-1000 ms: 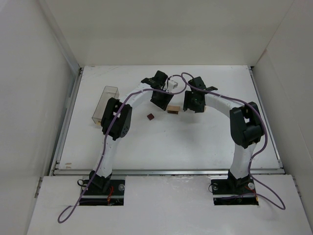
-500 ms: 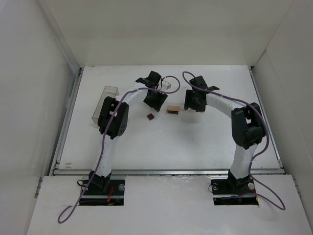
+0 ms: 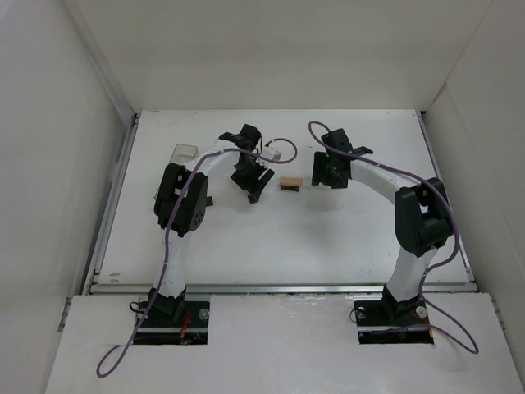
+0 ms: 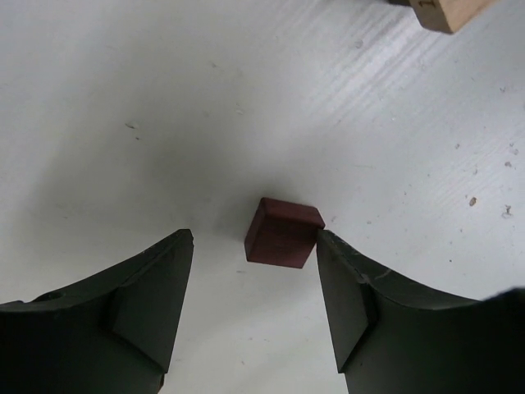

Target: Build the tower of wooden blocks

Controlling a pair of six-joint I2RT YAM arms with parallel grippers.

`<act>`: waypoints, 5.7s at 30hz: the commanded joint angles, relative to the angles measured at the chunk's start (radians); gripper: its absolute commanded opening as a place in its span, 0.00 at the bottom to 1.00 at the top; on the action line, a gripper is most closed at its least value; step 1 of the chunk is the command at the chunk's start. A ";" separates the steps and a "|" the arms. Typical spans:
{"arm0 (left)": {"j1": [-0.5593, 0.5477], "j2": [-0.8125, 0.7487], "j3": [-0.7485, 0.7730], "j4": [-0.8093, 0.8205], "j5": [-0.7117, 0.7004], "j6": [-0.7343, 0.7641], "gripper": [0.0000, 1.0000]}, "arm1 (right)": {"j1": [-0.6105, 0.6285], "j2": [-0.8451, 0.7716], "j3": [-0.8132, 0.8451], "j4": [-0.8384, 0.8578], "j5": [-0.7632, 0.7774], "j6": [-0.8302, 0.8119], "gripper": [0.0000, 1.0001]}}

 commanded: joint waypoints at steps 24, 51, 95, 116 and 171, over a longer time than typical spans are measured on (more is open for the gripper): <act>-0.023 -0.101 -0.137 0.024 0.065 0.123 0.46 | -0.006 -0.081 -0.031 0.033 0.009 -0.022 0.68; -0.003 -0.203 -0.188 0.171 -0.012 0.391 0.47 | -0.006 -0.118 -0.068 0.033 0.010 -0.022 0.68; -0.120 -0.082 -0.237 0.297 -0.254 -0.376 0.17 | -0.015 -0.198 -0.148 0.042 0.051 -0.003 0.68; -0.055 -0.564 -0.303 0.329 -0.009 0.213 0.00 | -0.044 -0.454 -0.110 0.192 -0.329 -0.085 0.68; -0.241 -0.484 -0.050 0.253 0.094 0.204 0.00 | 0.088 -0.362 -0.113 0.407 -0.679 0.104 0.00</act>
